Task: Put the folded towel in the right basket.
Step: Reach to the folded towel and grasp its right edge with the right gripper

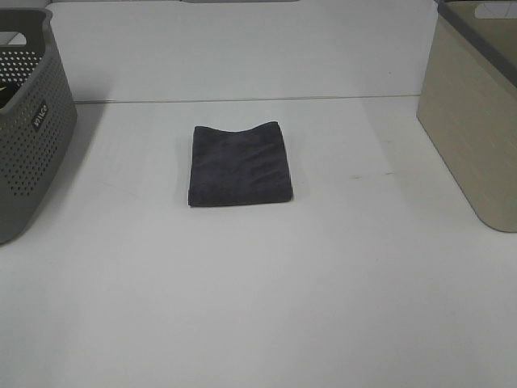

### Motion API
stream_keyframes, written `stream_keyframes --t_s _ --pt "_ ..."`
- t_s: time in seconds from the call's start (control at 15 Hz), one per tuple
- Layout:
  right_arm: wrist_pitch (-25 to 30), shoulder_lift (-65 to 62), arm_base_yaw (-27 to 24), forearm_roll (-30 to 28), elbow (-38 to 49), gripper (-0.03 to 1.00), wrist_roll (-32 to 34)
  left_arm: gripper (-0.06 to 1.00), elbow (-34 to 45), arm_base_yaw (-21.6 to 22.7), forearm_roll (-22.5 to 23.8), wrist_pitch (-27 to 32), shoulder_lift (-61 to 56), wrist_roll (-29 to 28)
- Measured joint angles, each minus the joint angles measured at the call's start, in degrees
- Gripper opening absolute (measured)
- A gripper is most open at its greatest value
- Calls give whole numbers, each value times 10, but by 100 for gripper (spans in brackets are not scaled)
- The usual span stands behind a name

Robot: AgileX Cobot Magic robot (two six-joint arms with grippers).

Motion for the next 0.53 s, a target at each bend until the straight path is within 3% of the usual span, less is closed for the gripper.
stream_keyframes --t_s 0.53 --pt "0 0 0 0 0 68 0 99 0 0 0 0 0 0"
